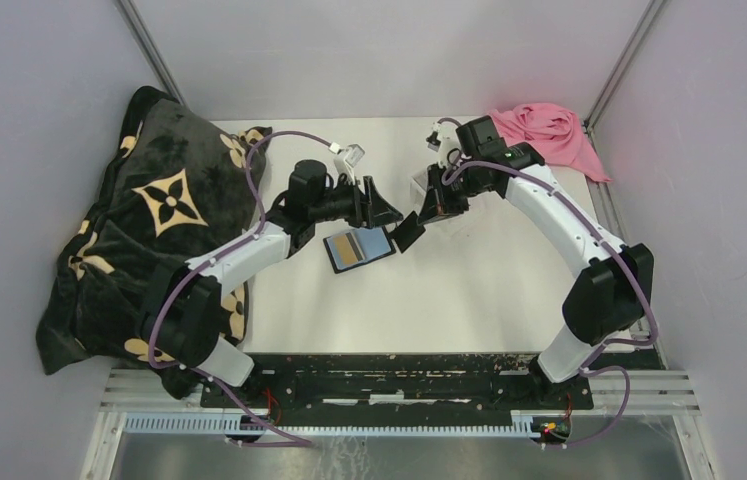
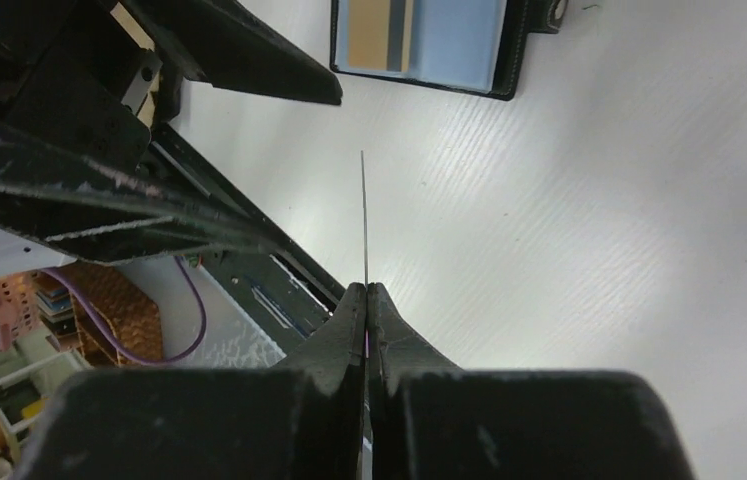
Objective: Put the credit cards into the card holder
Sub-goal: Pick up the credit card from the storage box.
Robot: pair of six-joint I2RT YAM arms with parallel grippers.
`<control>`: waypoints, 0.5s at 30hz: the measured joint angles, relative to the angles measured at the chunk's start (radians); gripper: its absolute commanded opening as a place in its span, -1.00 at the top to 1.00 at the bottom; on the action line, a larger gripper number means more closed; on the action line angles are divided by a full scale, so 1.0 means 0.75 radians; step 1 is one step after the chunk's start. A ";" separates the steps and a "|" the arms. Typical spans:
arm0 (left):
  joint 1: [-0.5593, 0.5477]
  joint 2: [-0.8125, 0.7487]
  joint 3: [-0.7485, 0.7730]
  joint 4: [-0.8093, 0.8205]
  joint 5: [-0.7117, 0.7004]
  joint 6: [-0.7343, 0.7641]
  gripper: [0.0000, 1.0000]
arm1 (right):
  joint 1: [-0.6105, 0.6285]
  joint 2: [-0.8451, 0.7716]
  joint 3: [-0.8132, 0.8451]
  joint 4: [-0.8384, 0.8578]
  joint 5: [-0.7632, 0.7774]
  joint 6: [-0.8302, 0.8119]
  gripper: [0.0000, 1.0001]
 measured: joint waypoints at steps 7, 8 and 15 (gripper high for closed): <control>0.010 0.006 -0.011 0.053 0.303 0.000 -0.40 | 0.003 -0.003 -0.075 0.087 -0.142 0.047 0.98; 0.016 0.006 -0.016 0.053 0.330 0.000 -0.40 | 0.003 -0.003 -0.082 0.103 -0.156 0.056 0.98; 0.077 0.006 -0.065 0.049 0.434 0.002 -0.40 | 0.004 -0.005 -0.125 0.173 -0.259 0.098 0.98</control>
